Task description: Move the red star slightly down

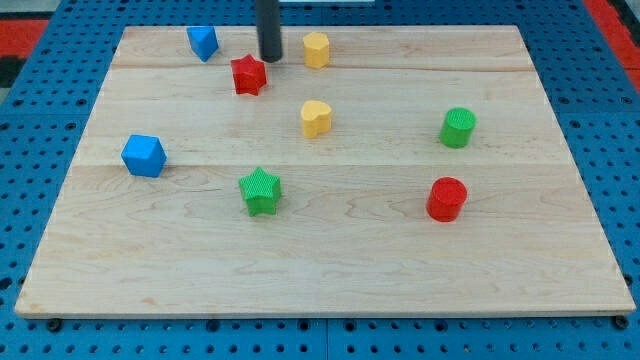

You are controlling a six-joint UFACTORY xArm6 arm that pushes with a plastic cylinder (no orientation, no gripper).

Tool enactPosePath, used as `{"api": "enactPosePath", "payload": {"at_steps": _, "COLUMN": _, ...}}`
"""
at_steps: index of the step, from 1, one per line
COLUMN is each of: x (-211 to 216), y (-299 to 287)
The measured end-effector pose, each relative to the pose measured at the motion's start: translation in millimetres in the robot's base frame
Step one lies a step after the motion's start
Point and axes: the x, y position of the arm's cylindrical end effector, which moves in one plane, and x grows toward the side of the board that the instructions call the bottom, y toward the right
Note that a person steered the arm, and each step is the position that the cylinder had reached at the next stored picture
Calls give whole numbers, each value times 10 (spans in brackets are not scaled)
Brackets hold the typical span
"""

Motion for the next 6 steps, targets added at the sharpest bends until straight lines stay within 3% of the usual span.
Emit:
{"api": "enactPosePath", "payload": {"at_steps": 2, "x": 331, "y": -243}}
{"api": "enactPosePath", "payload": {"at_steps": 3, "x": -110, "y": -22}}
{"api": "enactPosePath", "payload": {"at_steps": 5, "x": 485, "y": 103}}
{"api": "enactPosePath", "payload": {"at_steps": 6, "x": 529, "y": -80}}
